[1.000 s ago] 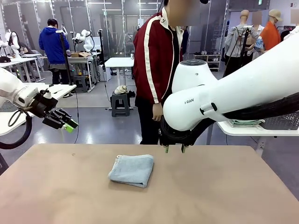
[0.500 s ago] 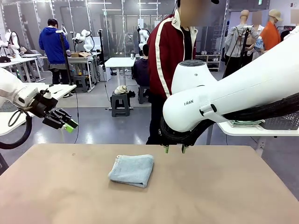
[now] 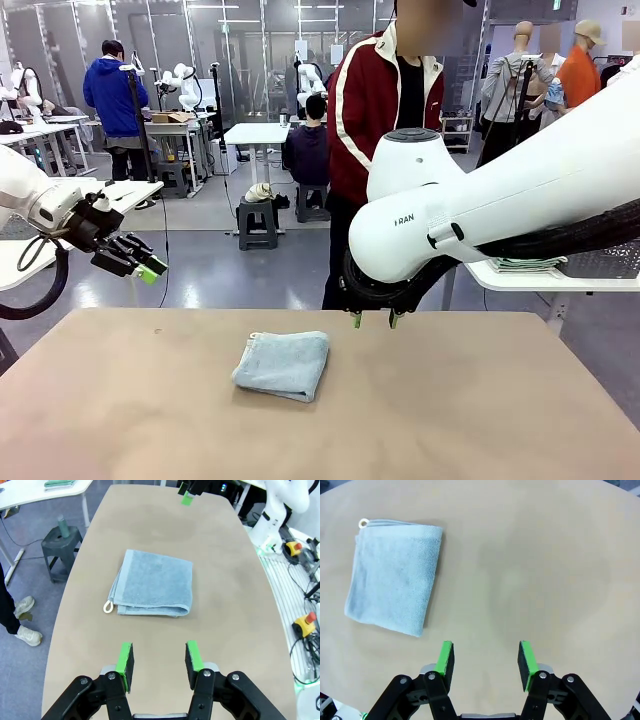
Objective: Fold the towels and place them in the basket.
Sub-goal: Place the folded Towel with hook on the right side of the table.
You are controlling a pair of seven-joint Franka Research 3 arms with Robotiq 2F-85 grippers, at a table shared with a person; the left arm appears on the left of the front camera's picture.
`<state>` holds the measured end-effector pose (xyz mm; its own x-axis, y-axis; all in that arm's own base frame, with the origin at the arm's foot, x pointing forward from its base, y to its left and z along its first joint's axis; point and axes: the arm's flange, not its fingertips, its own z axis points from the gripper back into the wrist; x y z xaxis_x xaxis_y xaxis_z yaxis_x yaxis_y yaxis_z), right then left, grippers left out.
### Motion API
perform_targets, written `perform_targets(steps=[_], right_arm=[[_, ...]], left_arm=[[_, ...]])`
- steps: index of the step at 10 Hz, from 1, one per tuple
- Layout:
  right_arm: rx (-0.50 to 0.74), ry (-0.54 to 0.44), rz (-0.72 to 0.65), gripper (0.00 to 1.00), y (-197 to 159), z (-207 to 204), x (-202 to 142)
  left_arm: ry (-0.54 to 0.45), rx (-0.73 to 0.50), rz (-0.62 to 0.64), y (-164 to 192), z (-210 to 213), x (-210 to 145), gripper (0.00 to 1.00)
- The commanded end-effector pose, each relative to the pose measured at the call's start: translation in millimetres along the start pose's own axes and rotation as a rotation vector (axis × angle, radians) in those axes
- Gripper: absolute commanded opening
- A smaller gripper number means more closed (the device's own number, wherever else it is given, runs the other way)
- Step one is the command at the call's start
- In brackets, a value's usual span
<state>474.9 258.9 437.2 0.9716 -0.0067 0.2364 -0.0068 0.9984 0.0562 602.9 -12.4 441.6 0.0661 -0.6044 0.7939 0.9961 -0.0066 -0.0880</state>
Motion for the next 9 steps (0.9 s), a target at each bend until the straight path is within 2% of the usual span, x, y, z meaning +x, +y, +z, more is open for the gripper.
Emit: perform_targets(steps=[1, 2, 3, 5, 9], right_arm=[[-0.021, -0.022, -0.024, 0.65, 4.8, -2.0, 1.3], [0.000, 0.000, 0.000, 0.65, 0.0, 0.0, 0.0], [-0.003, -0.002, -0.033, 0.65, 7.0, -2.2, -13.2], [0.041, 0.038, -0.108, 0.65, 27.6, -21.4, -34.0], [0.129, 0.022, -0.286, 0.65, 72.2, -66.2, -47.3]], left_arm=[[0.000, -0.007, -0.010, 2.7, 0.1, 1.1, 0.54], [0.000, -0.007, -0.010, 2.7, 0.1, 1.1, 0.54], [0.000, -0.007, -0.010, 2.7, 0.1, 1.1, 0.54], [0.000, -0.007, -0.010, 2.7, 0.1, 1.1, 0.54], [0.000, -0.007, -0.010, 2.7, 0.1, 1.1, 0.54]])
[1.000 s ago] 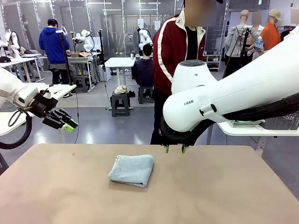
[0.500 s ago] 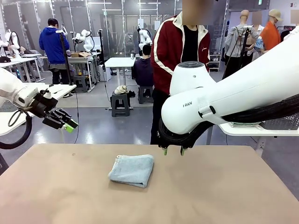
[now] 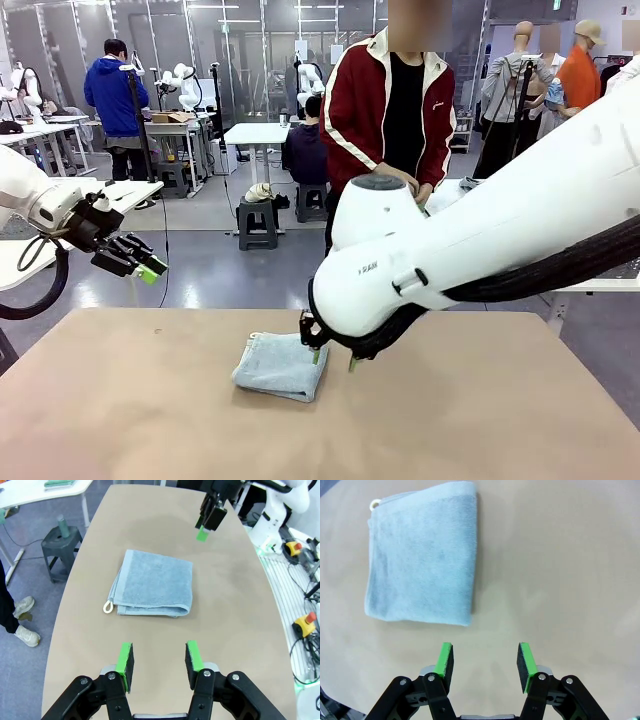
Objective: Fold the towels and place them in the basket.
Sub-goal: Place the folded Towel with hook on the right side of the table.
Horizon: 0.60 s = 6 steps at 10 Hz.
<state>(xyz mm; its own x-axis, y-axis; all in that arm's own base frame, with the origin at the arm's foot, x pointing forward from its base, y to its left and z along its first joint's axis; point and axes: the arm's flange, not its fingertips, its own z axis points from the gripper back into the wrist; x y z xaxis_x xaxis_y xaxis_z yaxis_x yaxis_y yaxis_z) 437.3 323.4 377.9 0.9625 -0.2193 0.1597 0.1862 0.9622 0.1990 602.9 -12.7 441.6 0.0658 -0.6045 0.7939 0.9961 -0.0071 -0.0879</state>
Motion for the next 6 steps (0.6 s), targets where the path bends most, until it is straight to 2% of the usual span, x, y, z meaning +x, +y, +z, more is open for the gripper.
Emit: perform_targets(steps=[1, 3, 6], right_arm=[[0.022, -0.040, -0.087, 0.65, 18.0, -25.6, 5.6], [0.030, -0.031, -0.121, 0.65, 32.8, -42.2, 16.4], [0.037, -0.087, -0.148, 0.65, 44.2, -62.2, 30.6]], left_arm=[[0.000, -0.006, -0.010, 2.7, 0.4, 0.9, 0.54], [0.000, -0.006, -0.010, 2.7, 0.4, 0.9, 0.54], [0.000, -0.006, -0.010, 2.7, 0.4, 0.9, 0.54]])
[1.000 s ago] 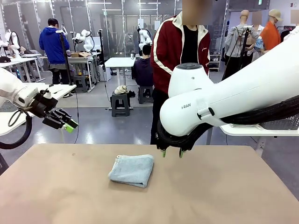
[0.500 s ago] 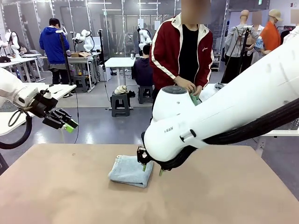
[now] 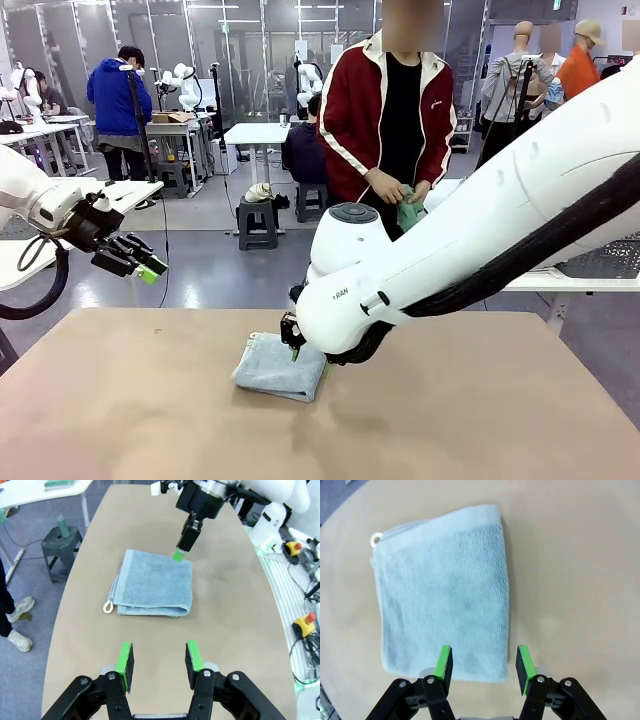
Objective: Fold the towels and place them in the basket.
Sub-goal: Place the folded Towel with hook on the right side of the table.
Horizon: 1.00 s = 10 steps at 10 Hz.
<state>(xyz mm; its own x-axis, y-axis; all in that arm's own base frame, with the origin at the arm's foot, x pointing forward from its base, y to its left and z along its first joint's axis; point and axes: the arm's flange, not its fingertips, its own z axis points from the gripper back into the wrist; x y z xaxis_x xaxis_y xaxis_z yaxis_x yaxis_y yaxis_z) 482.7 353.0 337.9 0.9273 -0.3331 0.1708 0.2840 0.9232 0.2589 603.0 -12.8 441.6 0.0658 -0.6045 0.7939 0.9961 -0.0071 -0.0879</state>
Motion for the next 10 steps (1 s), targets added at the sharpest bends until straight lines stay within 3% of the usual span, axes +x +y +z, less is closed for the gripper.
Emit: perform_targets(steps=[1, 10], right_arm=[[-0.008, -0.041, -0.025, 0.65, 15.9, -16.3, 3.2], [-0.004, -0.079, 0.071, 0.65, 6.6, -41.4, 17.1]], left_arm=[[0.000, -0.006, -0.010, 2.6, 0.4, 0.9, 0.54], [0.000, -0.006, -0.010, 2.6, 0.4, 0.9, 0.54]])
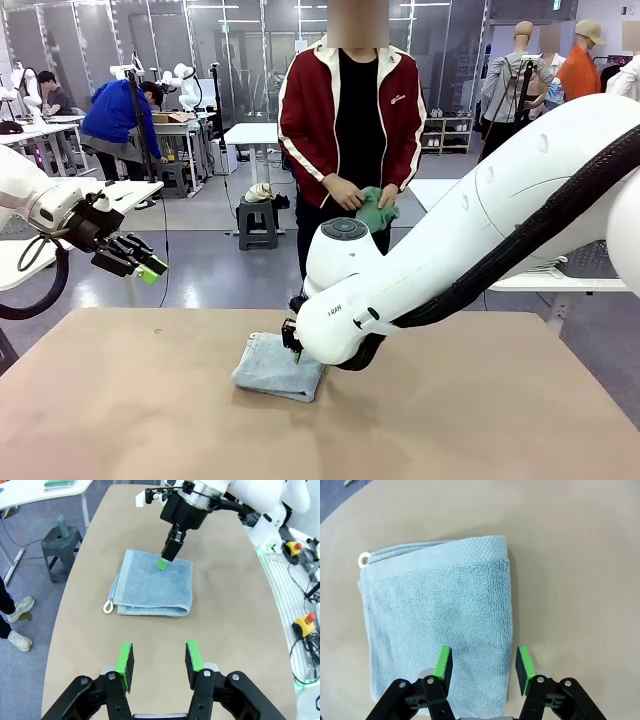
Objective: Fold the towels and place them in the basket.
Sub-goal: Place the folded Towel with hook on the right side of the table.
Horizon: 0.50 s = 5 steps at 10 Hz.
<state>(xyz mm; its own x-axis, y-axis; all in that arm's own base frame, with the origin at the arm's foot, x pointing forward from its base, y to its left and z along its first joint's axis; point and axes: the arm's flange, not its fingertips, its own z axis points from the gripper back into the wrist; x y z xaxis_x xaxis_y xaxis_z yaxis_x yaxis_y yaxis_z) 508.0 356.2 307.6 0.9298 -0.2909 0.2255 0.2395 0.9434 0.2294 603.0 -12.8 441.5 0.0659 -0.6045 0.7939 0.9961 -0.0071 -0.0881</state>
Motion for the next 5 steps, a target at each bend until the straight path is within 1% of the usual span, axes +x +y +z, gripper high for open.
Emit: perform_targets(steps=[1, 2, 3, 4, 5], right_arm=[[0.021, -0.037, 0.022, 0.61, 3.7, -7.4, 0.4], [0.021, -0.038, 0.024, 0.46, 2.2, -9.2, 1.2], [0.025, -0.041, 0.027, 0.42, 0.6, -10.6, 1.3], [0.031, -0.040, 0.026, 0.27, -0.3, -11.1, 1.4], [0.030, -0.039, 0.028, 0.23, -0.8, -10.9, 1.3]], left_arm=[[0.000, -0.006, -0.010, 2.6, 0.5, 0.9, 0.54], [0.000, -0.006, -0.010, 2.6, 0.5, 0.9, 0.54], [0.000, -0.006, -0.010, 2.6, 0.5, 0.9, 0.54], [0.000, -0.006, -0.010, 2.6, 0.5, 0.9, 0.54], [0.000, -0.006, -0.010, 2.6, 0.5, 0.9, 0.54]])
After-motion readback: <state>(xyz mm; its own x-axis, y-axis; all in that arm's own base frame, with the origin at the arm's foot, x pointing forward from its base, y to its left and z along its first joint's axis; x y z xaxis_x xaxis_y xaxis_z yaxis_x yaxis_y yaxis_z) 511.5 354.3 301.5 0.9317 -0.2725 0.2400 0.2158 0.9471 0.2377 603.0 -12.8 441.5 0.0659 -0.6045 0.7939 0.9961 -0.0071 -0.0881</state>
